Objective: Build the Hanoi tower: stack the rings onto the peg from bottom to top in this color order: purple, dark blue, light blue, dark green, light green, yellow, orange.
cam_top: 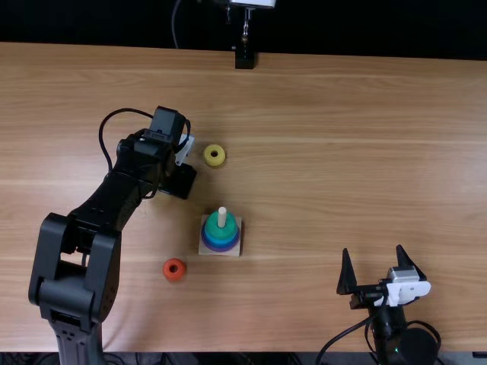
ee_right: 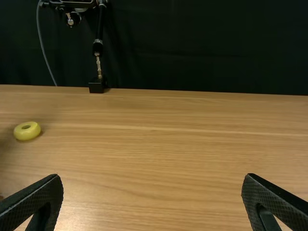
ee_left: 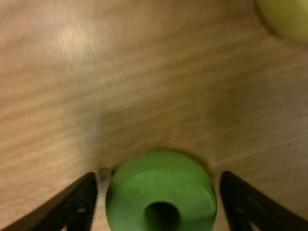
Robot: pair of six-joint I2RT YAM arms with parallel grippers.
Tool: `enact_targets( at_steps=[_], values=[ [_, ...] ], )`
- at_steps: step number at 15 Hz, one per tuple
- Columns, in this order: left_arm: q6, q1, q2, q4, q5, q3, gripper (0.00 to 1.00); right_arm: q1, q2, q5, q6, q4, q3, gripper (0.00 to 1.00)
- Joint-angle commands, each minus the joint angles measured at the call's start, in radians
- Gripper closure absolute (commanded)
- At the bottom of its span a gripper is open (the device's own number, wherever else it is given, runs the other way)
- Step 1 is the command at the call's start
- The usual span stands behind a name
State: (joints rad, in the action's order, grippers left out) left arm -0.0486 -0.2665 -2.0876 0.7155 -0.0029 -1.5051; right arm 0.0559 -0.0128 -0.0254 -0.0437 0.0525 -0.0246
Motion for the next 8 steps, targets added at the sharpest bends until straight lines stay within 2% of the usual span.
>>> enact_targets(
  at_steps=[1, 8],
  values=[
    [-0.008, 0.006, -0.020, -0.005, 0.016, 0.013, 1.00, -0.014, 0.013, 0.000, 0.001, -0.005, 0.009, 0.00],
    [-0.008, 0.009, -0.006, 0.050, 0.016, -0.037, 1.00, -0.014, 0.013, 0.000, 0.001, -0.005, 0.009, 0.00]
  ],
)
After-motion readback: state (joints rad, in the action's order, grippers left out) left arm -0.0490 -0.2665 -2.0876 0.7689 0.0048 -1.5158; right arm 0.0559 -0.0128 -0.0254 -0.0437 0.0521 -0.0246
